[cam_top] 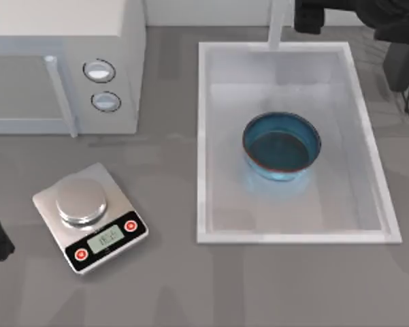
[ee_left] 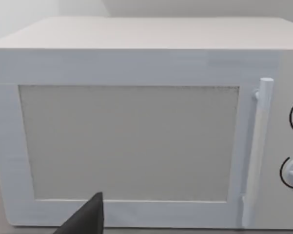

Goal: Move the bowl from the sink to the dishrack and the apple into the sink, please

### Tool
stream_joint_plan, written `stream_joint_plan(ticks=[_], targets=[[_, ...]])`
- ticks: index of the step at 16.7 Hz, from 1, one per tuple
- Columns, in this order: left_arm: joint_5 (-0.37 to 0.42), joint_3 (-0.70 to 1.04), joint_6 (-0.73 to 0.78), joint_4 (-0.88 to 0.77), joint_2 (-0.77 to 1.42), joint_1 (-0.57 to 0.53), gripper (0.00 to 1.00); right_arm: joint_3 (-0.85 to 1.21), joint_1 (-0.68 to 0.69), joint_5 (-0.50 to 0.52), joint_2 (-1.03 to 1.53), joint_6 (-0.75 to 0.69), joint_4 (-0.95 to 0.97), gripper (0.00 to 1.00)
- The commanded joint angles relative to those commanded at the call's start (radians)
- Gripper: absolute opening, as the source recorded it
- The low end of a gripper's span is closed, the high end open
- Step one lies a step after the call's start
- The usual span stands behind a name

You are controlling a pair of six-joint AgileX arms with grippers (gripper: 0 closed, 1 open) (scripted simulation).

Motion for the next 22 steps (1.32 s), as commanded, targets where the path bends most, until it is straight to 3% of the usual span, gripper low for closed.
stream_joint_plan(ticks=[5, 10, 22], targets=[[0.000, 0.000, 0.000, 0.000, 0.000, 0.000, 1.00, 0.432, 0.089, 0.019, 0.457, 0.091, -0.214, 1.00], [0.000, 0.000, 0.000, 0.000, 0.000, 0.000, 1.00, 0.713, 0.146, 0.032, 0.755, 0.151, -0.352, 1.00], [0.000, 0.000, 0.000, 0.000, 0.000, 0.000, 1.00, 0.773, 0.153, 0.034, 0.880, 0.158, -0.323, 1.00]])
